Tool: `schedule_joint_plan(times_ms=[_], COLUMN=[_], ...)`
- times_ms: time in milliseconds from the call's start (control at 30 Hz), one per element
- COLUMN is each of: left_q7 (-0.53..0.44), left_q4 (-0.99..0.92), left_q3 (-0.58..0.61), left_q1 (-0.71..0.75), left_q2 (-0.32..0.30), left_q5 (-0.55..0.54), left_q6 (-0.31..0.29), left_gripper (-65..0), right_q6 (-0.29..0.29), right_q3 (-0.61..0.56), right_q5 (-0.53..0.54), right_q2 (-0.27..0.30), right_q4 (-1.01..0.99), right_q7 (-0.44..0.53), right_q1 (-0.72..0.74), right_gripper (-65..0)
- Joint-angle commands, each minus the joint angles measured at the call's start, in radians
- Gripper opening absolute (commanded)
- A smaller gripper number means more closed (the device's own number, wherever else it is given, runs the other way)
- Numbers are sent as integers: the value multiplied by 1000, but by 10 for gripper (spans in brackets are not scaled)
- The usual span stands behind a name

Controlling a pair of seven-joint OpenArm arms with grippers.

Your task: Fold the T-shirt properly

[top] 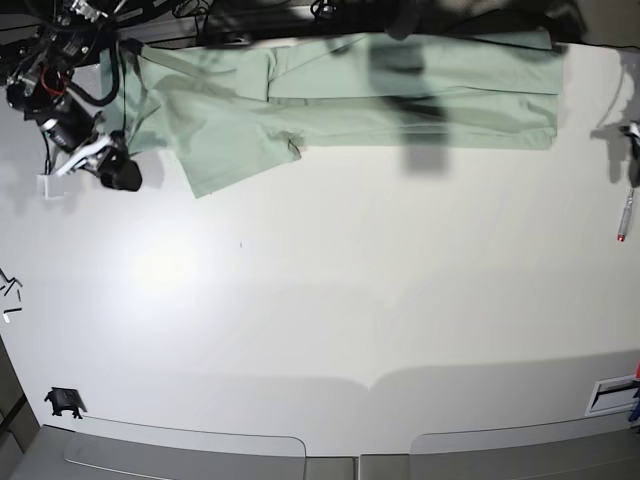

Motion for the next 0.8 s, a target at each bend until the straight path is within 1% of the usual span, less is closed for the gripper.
schedule_joint_plan(times_ms=[0, 100, 167, 267, 333, 467, 533, 567, 667, 767], left_q7=[-34, -33, -32, -34, -34, -33, -32, -32, -32, -31], left_q4=[16, 16, 16, 16, 16, 16, 16, 16, 16, 16], left_q3=[-31, -70, -70, -69, -69, -69, -69, -69, -69, -69], left_q1=[-3, -2, -2, -3, -3, -3, -2, -2, -2, -2], left_q2=[-21, -21, -21, -18, -15, -5, -5, -5, -5, -5], left_q5=[-13, -13, -9, -13, -14, -17, -16, -16, -16, -16], left_q6=[2, 4, 3, 4, 4, 4, 4, 3, 3, 4], left_gripper=[-398, -398, -398, -398, -398, -398, -398, -398, -398, -398], right_q6=[5, 5, 5, 2, -1, -1, -2, -12, -68, -91], right_q3=[4, 1, -11, -62, -113, -242, -305, -332, -397, -435], right_q5=[11, -46, -128, -259, -311, -391, -446, -472, -551, -580], right_q2=[19, 19, 16, 14, 14, 4, -3, -7, -20, -30], right_q4=[18, 17, 16, 9, -5, -45, -70, -83, -112, -146], right_q7=[23, 54, 112, 176, 197, 254, 302, 325, 375, 408], right_q1=[25, 65, 76, 77, 77, 77, 77, 77, 77, 77], right_gripper=[-441, -441, -441, -440, -435, -348, -347, -347, -347, -347])
